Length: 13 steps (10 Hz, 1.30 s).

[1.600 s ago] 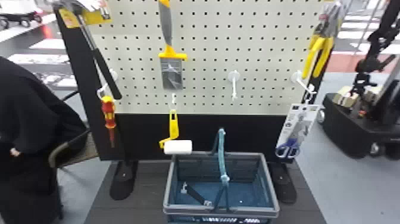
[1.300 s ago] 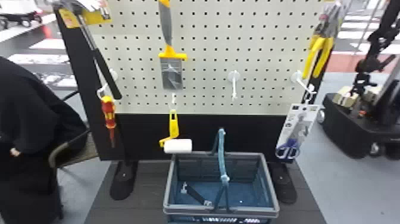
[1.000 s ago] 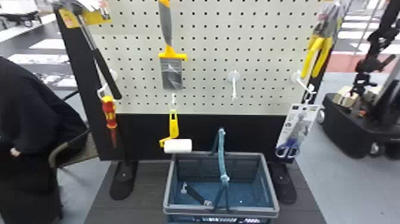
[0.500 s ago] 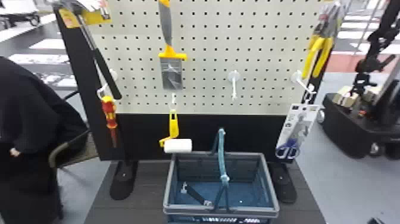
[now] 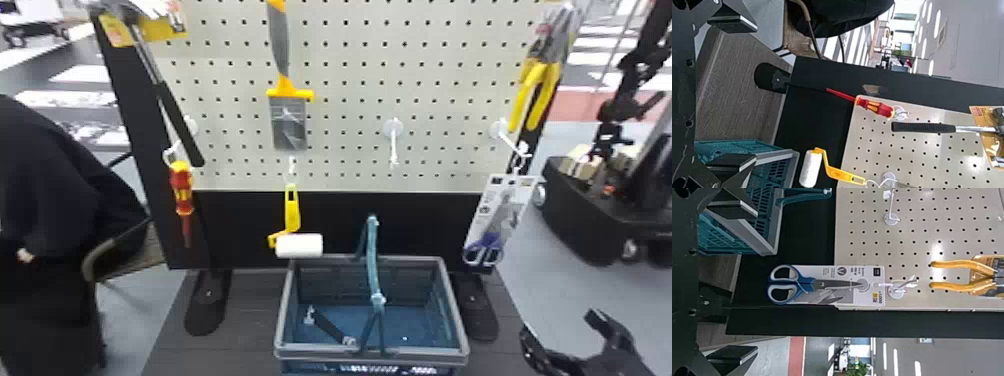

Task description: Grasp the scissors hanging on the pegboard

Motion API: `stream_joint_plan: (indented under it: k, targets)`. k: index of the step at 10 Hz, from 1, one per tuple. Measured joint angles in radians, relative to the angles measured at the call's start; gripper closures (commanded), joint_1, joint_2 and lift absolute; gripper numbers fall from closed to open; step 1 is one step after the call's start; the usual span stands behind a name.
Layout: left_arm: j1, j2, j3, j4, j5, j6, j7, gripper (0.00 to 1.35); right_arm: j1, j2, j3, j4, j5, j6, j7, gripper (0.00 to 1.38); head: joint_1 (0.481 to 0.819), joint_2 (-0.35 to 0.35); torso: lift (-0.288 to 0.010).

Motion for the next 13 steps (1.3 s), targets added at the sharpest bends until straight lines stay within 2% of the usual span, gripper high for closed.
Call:
stream_joint_plan:
  k: [5, 10, 13]
  targets:
    - [-0.017, -0.001, -0.005, 0.009, 0.001, 0.0, 0.0, 0.14, -0.255, -0.055, 0.0, 0.243, 0.021, 0.043, 0.115, 0.09, 0.549, 0.0, -0.1]
    - [-0.052, 0.004, -0.018, 0.031, 0.004, -0.001, 0.0, 0.14, -0.574, -0.135, 0.0, 0.602, 0.048, 0.082, 0.314, 0.09, 0.549, 0.0, -0.1]
    - [-0.079, 0.011, -0.032, 0.051, 0.012, -0.001, 0.0, 0.14, -0.685, -0.19, 0.05, 0.687, 0.001, 0.14, 0.368, 0.09, 0.549, 0.0, -0.1]
